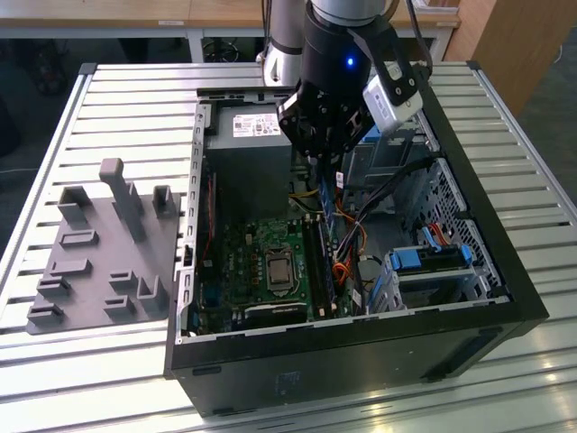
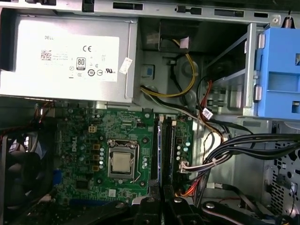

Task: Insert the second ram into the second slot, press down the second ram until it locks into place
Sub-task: 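Press down the second ram until it locks into place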

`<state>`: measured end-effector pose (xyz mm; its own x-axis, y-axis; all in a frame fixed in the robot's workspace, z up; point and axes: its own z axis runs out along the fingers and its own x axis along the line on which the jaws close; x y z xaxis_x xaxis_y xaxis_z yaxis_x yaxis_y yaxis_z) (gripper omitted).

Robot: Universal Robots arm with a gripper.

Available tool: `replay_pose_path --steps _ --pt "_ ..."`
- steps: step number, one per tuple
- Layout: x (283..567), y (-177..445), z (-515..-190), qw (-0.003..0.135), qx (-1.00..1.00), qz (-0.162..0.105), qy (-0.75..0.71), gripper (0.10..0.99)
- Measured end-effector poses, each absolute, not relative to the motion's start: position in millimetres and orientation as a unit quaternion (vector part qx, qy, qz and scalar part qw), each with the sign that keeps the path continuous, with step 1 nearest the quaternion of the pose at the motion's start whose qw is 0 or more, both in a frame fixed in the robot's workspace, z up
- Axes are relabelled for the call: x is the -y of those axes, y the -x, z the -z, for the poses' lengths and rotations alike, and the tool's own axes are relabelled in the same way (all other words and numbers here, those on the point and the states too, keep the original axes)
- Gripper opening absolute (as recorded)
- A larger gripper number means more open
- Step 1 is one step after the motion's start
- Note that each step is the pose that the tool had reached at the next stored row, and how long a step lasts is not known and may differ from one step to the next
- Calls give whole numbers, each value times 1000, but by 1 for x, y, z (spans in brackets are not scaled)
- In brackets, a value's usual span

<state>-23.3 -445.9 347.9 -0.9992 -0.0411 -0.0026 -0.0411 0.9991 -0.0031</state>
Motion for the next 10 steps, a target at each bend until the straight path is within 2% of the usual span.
replay_pose_path --steps 4,10 --pt "446 23 -344 -6 -1000 1 20 137" --pt "446 23 -341 -7 -1000 13 18 137"
